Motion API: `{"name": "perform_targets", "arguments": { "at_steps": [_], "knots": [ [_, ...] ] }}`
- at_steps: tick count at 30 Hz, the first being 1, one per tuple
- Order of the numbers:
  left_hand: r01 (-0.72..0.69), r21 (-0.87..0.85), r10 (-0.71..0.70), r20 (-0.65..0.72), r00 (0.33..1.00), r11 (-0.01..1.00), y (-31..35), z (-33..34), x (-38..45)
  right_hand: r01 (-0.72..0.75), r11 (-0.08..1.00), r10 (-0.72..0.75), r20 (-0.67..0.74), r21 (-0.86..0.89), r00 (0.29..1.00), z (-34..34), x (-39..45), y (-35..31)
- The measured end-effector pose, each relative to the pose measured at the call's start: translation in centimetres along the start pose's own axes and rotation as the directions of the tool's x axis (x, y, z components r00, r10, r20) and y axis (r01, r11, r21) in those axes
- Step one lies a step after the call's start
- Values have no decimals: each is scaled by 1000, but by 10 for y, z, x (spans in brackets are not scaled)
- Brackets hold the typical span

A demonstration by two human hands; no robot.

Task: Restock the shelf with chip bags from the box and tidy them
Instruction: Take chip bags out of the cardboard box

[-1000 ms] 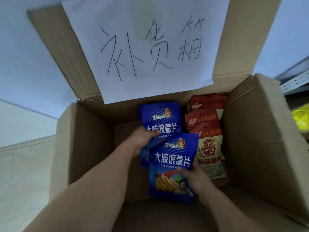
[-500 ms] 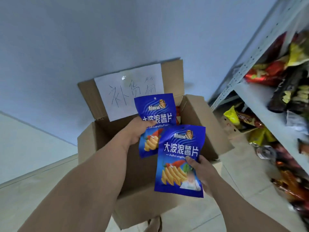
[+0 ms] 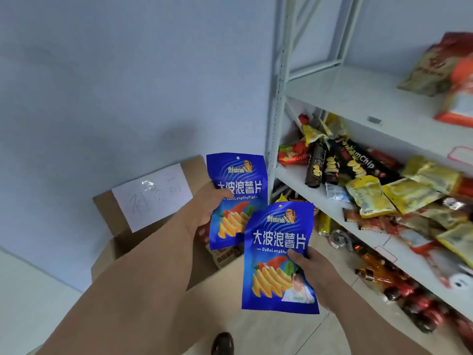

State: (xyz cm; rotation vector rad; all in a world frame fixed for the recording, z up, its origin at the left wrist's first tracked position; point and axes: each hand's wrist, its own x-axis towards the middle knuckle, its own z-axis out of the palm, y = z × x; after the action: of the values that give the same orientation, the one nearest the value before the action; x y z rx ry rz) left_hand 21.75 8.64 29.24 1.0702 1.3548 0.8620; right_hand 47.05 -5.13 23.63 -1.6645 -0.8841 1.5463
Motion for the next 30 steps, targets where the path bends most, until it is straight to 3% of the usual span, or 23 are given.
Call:
{"name": "perform_targets", "arguments": {
  "at_steps": [6,17,30],
  "knots": [
    [-51,-11,51,63,997,999,55,55,-12,66,993,-56,-98,100,994,-52,-33,-28],
    [-183,67,165,212,963,981,136,153,36,153,969,-89,-302,195,949,-125,-41,-64],
    [-286,-11,256,479,840,958,228,441,115,277,930,-111,-535,240,838,-341,-33,-71]
  ]
}}
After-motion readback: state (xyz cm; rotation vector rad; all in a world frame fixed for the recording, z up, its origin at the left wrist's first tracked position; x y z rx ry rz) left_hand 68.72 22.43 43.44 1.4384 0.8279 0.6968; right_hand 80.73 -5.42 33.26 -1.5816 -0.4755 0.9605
